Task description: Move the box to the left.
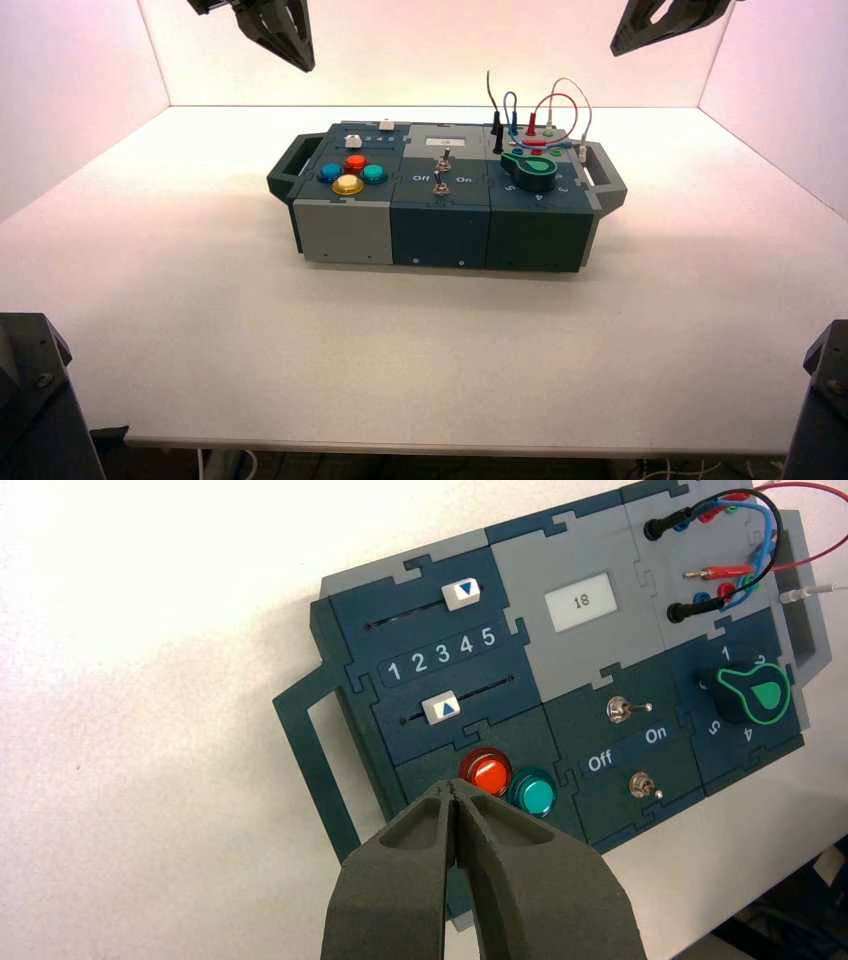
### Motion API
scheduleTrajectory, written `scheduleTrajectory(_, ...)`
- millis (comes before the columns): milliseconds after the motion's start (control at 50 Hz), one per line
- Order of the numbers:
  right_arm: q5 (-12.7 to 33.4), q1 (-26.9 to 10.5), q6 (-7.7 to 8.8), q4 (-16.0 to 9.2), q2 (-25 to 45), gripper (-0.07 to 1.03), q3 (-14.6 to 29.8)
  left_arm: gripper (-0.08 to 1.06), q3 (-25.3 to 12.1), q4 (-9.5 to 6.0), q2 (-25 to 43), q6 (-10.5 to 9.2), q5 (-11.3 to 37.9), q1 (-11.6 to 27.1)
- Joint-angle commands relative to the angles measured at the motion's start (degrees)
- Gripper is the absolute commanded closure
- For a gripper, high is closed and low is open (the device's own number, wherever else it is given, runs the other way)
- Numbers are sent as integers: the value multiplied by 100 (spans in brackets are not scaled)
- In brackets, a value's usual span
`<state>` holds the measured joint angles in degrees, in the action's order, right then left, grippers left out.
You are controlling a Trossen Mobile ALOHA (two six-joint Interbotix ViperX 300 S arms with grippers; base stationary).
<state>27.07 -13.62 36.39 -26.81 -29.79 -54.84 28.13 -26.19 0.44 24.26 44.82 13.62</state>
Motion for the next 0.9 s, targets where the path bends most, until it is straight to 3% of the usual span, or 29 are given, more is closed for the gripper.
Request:
scheduleTrajectory(20,-35,-9,18,-9,-26,98,88,101,-53,-18,-193,0,-26,-35)
scheduleTrajectory(500,-202,18,0,-9,-229,98,53,101,-44,-26,-316,9,-70,-35)
scheduleTrajectory(660,-211,149,-141,-26,-422,98,35,101,26,-18,-624,18,-237,-35)
scheduleTrajectory(780,-185,202,-308,-79,-694,98,26,101,246,-26,-1160,-18,-624,-35)
scheduleTrajectory(900,-141,202,-519,-79,-896,98,53,101,343,-79,-1450,-255,-729,-35)
